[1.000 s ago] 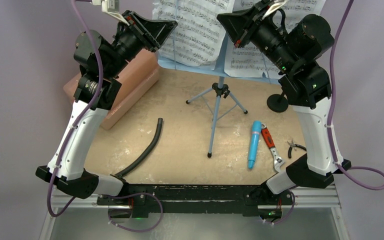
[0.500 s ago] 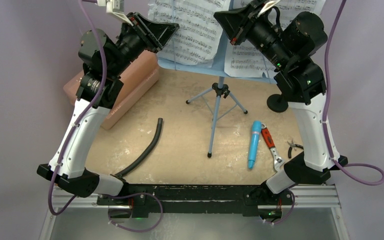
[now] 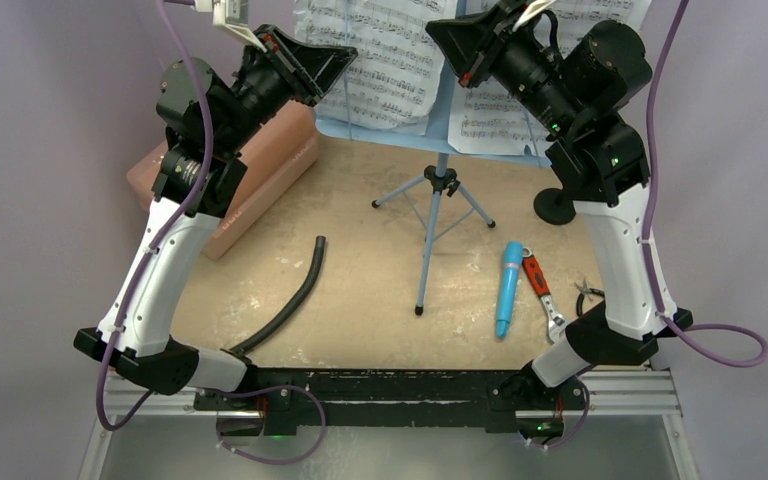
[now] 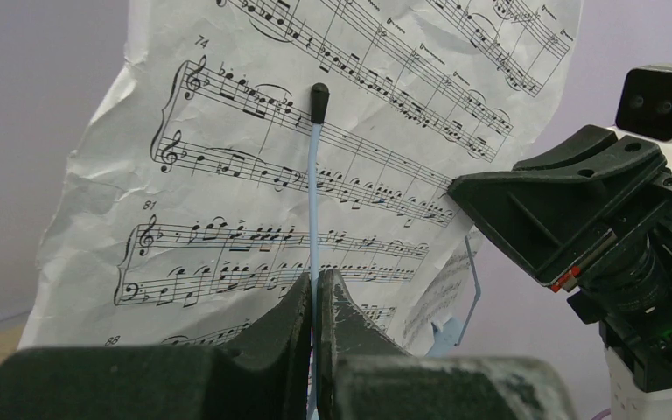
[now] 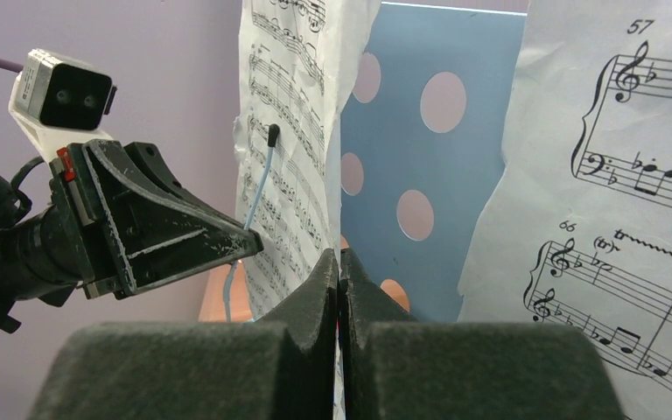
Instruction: Set up the instrument practice props
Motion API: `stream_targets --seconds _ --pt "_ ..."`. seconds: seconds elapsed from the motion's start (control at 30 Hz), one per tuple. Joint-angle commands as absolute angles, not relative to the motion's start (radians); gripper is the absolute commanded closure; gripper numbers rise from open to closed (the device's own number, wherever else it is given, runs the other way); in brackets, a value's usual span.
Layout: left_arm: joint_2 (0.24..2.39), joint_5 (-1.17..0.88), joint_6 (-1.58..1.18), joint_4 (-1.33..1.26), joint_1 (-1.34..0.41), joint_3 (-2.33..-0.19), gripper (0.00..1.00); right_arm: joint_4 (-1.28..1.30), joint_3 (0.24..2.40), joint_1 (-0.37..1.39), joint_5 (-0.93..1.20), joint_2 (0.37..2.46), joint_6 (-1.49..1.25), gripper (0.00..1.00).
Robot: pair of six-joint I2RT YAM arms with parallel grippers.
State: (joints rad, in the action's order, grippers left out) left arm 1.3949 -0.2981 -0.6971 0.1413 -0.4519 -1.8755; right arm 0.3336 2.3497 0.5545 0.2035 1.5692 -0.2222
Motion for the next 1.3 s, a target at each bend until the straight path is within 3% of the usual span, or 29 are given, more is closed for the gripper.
stream_targets --seconds 0.0,1.07,1.13,1.27 --pt "1.396 -0.334 -0.708 0.091 -0.448 -1.890 1.00 0.286 2.402 0.557 0.234 1.581 -0.221 1.00" --pt "1.420 -0.411 -0.722 0.052 -0.450 -1.907 1.00 0.273 2.425 0.557 0.262 1.611 -0.236 1.00" --pt "1.416 -0.405 -0.720 0.052 -0.451 -1.903 0.91 0.268 2.418 0.557 0.261 1.607 -0.234 0.99" --pt "1.407 -0.394 -0.718 0.054 -0.449 -1.889 0.73 0.244 2.383 0.557 0.256 1.586 -0.233 0.85"
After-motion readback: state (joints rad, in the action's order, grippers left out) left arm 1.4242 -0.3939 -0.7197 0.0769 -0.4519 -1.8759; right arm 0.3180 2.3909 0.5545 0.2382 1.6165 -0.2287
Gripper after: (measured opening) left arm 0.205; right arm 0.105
